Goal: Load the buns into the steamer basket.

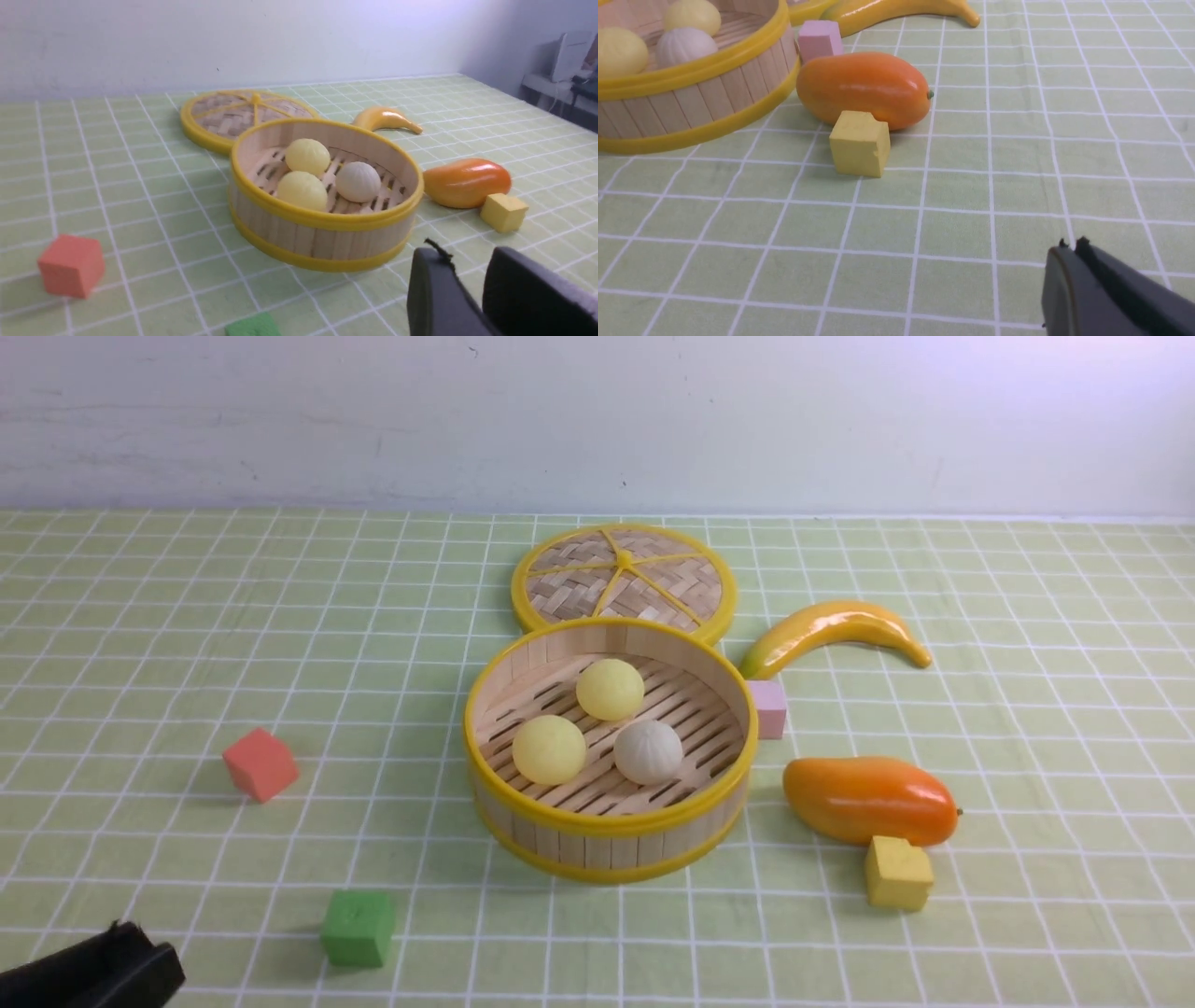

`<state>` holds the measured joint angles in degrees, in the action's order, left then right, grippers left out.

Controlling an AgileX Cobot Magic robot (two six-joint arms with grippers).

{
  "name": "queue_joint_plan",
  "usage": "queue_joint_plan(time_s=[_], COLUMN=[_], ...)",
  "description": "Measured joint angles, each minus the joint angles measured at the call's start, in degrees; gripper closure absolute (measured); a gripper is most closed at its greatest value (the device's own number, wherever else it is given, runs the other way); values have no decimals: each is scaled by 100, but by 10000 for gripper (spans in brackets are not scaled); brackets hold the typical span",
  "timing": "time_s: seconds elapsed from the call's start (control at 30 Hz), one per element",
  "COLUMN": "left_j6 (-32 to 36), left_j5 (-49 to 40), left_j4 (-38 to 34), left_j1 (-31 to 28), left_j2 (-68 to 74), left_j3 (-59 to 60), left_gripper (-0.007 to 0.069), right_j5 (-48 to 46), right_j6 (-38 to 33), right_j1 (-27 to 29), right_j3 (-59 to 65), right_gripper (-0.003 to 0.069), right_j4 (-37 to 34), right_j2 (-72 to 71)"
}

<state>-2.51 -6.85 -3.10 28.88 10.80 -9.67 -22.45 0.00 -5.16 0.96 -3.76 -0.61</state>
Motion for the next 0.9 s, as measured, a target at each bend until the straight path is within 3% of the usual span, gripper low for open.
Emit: queue_joint_plan(time_s=[0.07,0.1,0.27,0.4,0.6,0.9], left_j6=[-302,-332,-1269,-1847,-1749,-1574], left_j5=[35,35,28,-110,-1398,-1456], left_j4=[39,39,39,39,77,77], left_j1=[-565,-565,-2152,-2753,-2815,-2815], left_j2=[-63,-73,-550,-1089,-1140,-1140], left_j3=[0,0,308,1020,1145,1145], left_gripper=[495,503,638,638,638,638], right_j5=[0,0,0,0,5,10], right_j6=[0,0,0,0,0,0], right_j1=[0,0,0,0,1,1], right_j3=[0,0,0,0,4,4], right_gripper=[657,657,653,647,641,629], right_j4=[0,0,0,0,2,2], right_j2=[0,0,0,0,-1,-1])
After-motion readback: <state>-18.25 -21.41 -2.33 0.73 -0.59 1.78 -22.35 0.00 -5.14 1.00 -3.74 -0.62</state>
